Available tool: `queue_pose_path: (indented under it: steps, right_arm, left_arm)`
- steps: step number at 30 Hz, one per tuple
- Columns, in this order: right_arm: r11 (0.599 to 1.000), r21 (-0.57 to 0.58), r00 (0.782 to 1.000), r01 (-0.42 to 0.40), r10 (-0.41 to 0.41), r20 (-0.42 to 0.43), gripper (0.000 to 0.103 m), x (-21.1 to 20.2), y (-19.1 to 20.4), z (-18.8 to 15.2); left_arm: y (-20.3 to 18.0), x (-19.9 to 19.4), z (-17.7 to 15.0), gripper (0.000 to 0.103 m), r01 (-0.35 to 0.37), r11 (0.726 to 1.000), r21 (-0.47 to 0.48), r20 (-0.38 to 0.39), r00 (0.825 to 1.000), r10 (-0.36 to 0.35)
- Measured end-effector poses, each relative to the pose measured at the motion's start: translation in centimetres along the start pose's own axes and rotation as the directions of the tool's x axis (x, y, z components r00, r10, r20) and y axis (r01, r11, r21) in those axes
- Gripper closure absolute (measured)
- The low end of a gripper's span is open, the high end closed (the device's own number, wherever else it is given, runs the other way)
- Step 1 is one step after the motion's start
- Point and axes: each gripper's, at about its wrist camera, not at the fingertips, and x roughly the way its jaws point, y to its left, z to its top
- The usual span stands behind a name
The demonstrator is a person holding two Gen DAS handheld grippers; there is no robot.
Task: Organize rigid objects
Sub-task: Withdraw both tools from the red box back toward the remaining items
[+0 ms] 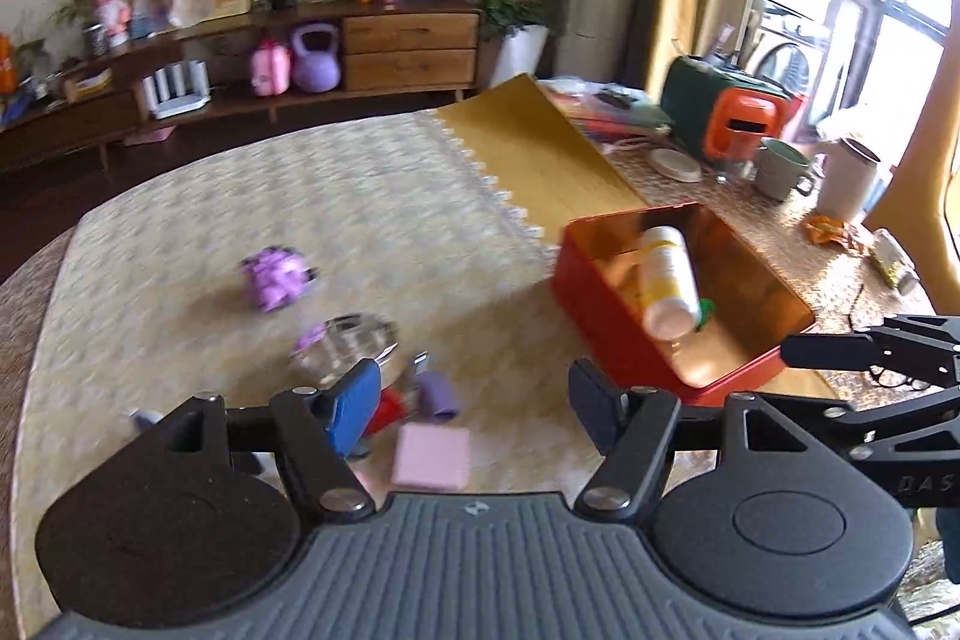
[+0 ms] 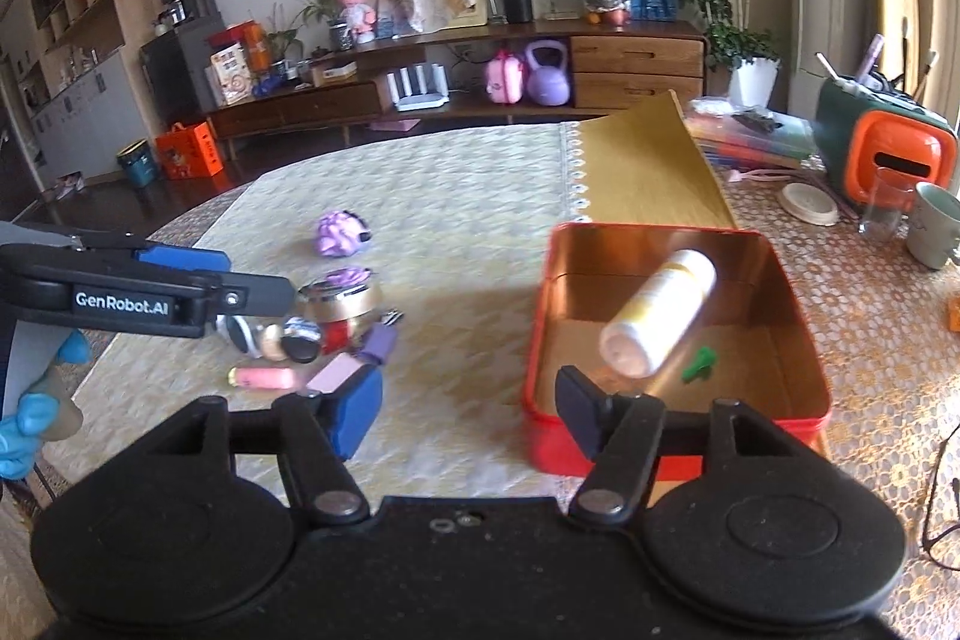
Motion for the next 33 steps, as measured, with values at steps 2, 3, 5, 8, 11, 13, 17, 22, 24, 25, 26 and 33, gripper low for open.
queue_pose_path:
  steps: [2, 3, 5, 8, 11, 13, 17, 22, 24, 25, 26, 33]
  right_arm:
    - [1.0, -0.004, 1.0, -0.007, 0.007, -0.005, 0.036, 0.2, 0.7, -0.2]
    - [1.0, -0.006, 1.0, -0.01, 0.01, -0.006, 0.033, 0.4, 1.1, -0.2]
    - [1.0, -0.01, 1.0, -0.019, 0.018, -0.008, 0.03, 0.6, 1.7, -0.3]
    - [0.999, -0.015, 0.999, -0.033, 0.033, -0.011, 0.024, 1.1, 2.5, -0.5]
    - [0.999, -0.024, 0.999, -0.045, 0.045, -0.023, 0.023, 1.7, 3.2, -0.7]
    - [0.998, -0.031, 0.998, -0.054, 0.053, -0.033, 0.021, 2.2, 3.6, -0.7]
    - [0.996, -0.047, 0.996, -0.071, 0.069, -0.048, 0.018, 3.1, 4.4, -0.8]
    - [0.992, -0.087, 0.995, -0.087, 0.082, -0.054, 0.002, 4.2, 5.3, -1.2]
    - [0.989, -0.117, 0.994, -0.095, 0.088, -0.062, 0.001, 4.8, 5.7, -1.6]
    - [0.987, -0.129, 0.994, -0.095, 0.087, -0.07, 0.001, 5.1, 5.9, -1.7]
    - [0.985, -0.143, 0.993, -0.097, 0.087, -0.077, 0.001, 5.5, 6.0, -1.9]
    - [0.973, -0.194, 0.988, -0.125, 0.105, -0.112, 0.001, 8.2, 6.0, -2.2]
  left_arm:
    - [1.2, -0.4, -0.7, 0.034, -0.02, 1.0, -0.011, -0.005, 1.0, 0.02]
    - [1.8, -0.6, -1.0, 0.032, -0.031, 0.999, -0.014, -0.008, 1.0, 0.031]
    - [3.1, -1.1, -1.8, 0.023, -0.046, 0.999, -0.026, -0.012, 0.999, 0.046]
    - [4.5, -1.5, -2.8, 0.022, -0.054, 0.997, -0.048, -0.018, 0.998, 0.053]
    - [5.6, -1.4, -3.8, 0.019, -0.071, 0.996, -0.056, -0.031, 0.997, 0.069]
    - [6.1, -1.1, -4.5, 0.019, -0.095, 0.994, -0.061, -0.045, 0.995, 0.092]
    - [6.8, -0.3, -5.9, 0.019, -0.105, 0.992, -0.072, -0.07, 0.993, 0.1]
    - [7.0, 0.7, -7.3, 0.019, -0.113, 0.989, -0.096, -0.081, 0.991, 0.106]
    - [7.0, 1.1, -7.6, 0.019, -0.123, 0.987, -0.102, -0.081, 0.99, 0.115]
    - [7.0, 1.3, -7.7, 0.019, -0.125, 0.986, -0.108, -0.082, 0.99, 0.117]
    - [7.0, 1.5, -7.8, 0.019, -0.125, 0.985, -0.117, -0.083, 0.99, 0.115]
    - [7.4, 3.2, -7.8, 0.019, -0.135, 0.971, -0.197, -0.096, 0.988, 0.118]
